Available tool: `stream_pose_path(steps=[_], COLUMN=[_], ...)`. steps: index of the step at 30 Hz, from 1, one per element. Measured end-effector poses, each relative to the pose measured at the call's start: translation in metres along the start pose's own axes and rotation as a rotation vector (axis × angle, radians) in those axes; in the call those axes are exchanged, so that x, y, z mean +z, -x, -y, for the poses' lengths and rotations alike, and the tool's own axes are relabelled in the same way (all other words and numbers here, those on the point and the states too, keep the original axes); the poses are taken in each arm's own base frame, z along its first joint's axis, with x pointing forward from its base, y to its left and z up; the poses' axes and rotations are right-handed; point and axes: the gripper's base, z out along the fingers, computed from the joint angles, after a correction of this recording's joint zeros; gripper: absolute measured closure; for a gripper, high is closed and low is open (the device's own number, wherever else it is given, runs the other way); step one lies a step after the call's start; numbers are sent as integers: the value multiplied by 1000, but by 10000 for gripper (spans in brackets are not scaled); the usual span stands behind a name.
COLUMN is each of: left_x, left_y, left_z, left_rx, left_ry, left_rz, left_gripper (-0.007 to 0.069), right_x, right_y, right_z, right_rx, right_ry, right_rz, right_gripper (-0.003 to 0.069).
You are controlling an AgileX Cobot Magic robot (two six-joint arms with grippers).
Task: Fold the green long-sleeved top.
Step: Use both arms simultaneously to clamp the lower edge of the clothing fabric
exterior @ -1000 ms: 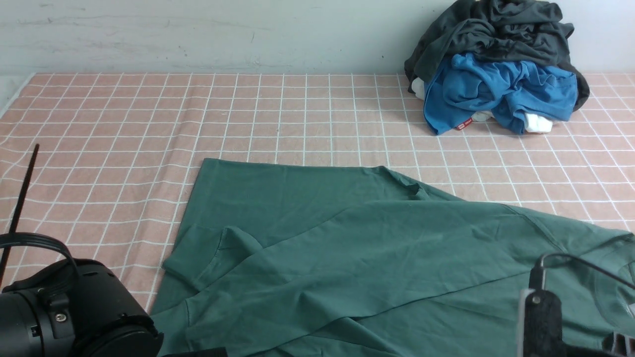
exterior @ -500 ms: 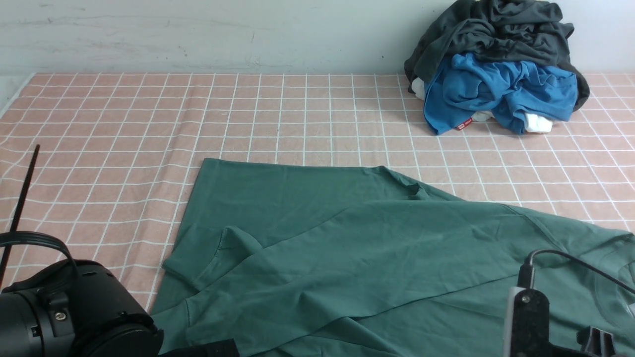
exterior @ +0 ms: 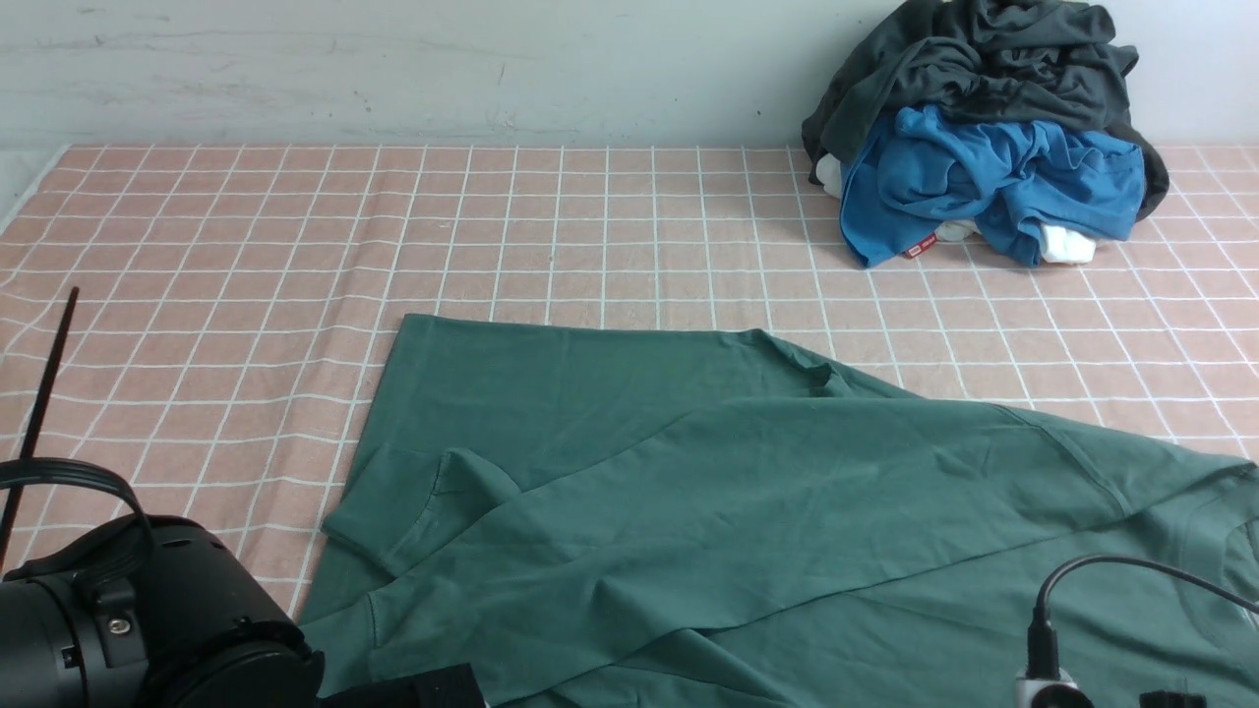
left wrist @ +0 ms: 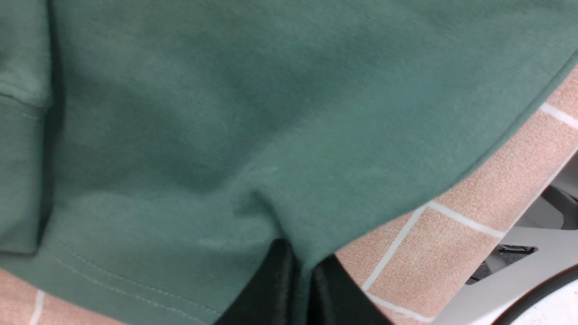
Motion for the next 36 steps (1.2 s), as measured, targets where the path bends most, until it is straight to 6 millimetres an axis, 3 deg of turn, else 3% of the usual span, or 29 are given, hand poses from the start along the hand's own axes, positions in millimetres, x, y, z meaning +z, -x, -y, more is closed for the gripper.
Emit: stream_pose_path(steps=[9,21,28,32,36], left_x=[0,0,0,0,0], left_y=[1,3,2,2,1], left_z=[0,-1,-1,-1,-1], left_rx=[-2,-2,-2,-1,-5], left_ry=[3,9,7,6,6], left_rz=[16,31,27,22,12], left_gripper=[618,618,618,618,618], right_x=[2,10,11,7,-1], right_y=[0,5,11,16,22], right_z=[-1,-1,5,11,21], right_rx=[-10,-28,-29,-24,-14], right_ry=[-9,6,15,14,8], right_rz=[26,28,14,-10,-40], right_gripper=[202,307,463,610,646])
